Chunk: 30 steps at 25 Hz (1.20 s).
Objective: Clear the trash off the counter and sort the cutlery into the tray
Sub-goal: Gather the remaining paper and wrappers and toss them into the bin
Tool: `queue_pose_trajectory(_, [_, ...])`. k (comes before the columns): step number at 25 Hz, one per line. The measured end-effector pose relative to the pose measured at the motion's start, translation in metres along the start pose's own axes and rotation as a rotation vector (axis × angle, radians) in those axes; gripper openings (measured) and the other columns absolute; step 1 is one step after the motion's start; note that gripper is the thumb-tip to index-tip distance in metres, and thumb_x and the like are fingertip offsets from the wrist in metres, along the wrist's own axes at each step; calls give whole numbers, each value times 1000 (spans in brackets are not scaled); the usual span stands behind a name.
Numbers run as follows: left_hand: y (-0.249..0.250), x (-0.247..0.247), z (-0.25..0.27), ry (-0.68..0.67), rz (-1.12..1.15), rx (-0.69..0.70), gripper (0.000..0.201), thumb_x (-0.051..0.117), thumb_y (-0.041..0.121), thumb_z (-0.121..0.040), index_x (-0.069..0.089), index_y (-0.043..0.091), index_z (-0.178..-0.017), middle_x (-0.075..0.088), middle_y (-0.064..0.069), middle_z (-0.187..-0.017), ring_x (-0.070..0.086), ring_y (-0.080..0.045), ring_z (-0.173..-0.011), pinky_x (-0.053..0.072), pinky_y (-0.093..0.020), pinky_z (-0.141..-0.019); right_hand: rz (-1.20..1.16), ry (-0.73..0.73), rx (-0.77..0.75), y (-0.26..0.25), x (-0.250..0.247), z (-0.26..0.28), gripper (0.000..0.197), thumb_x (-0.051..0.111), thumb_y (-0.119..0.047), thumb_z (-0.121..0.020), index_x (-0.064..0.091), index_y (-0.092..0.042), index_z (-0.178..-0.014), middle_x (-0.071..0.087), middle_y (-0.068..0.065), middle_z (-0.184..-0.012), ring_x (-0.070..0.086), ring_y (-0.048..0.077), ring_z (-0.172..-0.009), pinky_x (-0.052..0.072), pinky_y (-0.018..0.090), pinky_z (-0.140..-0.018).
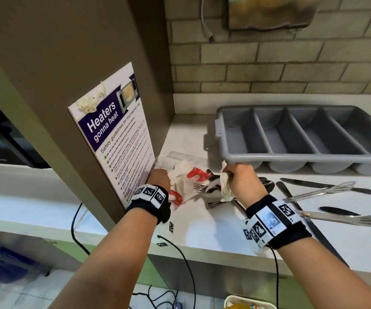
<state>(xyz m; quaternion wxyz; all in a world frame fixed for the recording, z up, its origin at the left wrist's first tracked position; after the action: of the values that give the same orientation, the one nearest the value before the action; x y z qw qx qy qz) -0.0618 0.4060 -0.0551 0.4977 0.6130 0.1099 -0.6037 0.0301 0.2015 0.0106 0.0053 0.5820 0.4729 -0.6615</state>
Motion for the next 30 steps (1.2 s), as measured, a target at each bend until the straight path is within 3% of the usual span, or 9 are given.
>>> queue_pose_trajectory(4, [1,-22,0,130,2,-39,31,45,1,-91,58,-5,-119,63,-24,-121,60,-37,-113,49,-38,-95,-13,7,4,0,-10,9,29,44,8,-80,70,0,-91,72,24,-87,67,32,-85,54,31,-80])
queue_pose_trajectory(8, [17,-60,10,295,240,-5,29,41,1,-93,65,3,-110,68,-21,-110,65,-34,-99,52,-35,-87,-84,44,17,-3,-26,16,30,41,14,-79,69,5,-88,71,21,-79,64,17,-69,39,-3,-57])
queue_pose_trajectory(10, [30,-75,22,368,335,52,28,44,3,-90,68,11,-102,71,-16,-99,66,-31,-87,55,-32,-79,-137,91,5,-4,-35,21,31,39,13,-84,69,7,-88,69,20,-77,62,5,-64,36,-4,-58])
queue_pose_trajectory(16, [80,-109,98,535,505,238,25,53,1,-87,67,6,-107,62,-2,-89,55,-12,-83,33,-6,-62,-105,255,25,20,-76,49,34,45,12,-82,70,-1,-100,68,21,-99,61,29,-81,41,17,-72])
queue_pose_trajectory(18, [94,-108,128,575,539,278,26,54,1,-85,68,7,-107,63,-1,-89,56,-10,-83,37,-3,-57,-139,338,19,32,-97,65,37,46,17,-77,71,1,-99,68,21,-100,61,24,-82,37,8,-76])
queue_pose_trajectory(22, [126,-55,191,453,619,302,31,55,-2,-84,67,10,-110,65,0,-87,59,-10,-68,46,-4,-53,-186,359,43,74,-131,118,39,50,19,-73,71,-1,-98,64,9,-89,54,14,-79,37,2,-71])
queue_pose_trajectory(26, [136,38,249,255,625,242,35,53,-11,-78,70,7,-103,70,-5,-85,62,-12,-77,48,-9,-63,-250,272,75,119,-135,185,40,51,20,-71,72,-4,-94,61,1,-86,55,2,-71,41,4,-68])
queue_pose_trajectory(28, [134,87,276,122,627,186,34,51,-13,-78,71,12,-90,71,-3,-77,63,-2,-65,50,-12,-63,-254,179,114,148,-123,219,42,50,21,-70,73,-6,-93,61,2,-84,54,-5,-64,39,-5,-65])
queue_pose_trajectory(30, [126,134,299,-8,593,144,38,49,-14,-78,65,20,-78,63,9,-64,56,14,-48,44,-1,-53,-247,104,166,175,-106,252,42,50,21,-69,73,-5,-93,67,10,-88,53,-7,-64,38,-6,-66])
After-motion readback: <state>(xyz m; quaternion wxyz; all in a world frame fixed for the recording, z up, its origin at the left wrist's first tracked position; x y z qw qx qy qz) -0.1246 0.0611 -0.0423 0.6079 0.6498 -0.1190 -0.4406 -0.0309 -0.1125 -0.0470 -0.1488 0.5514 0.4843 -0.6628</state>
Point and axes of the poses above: each hand's wrist, its own z-axis away from the middle knuckle, its own x-axis out of the palm, y = z × x, the point moved 6 cm from there along -z, towards the middle knuckle
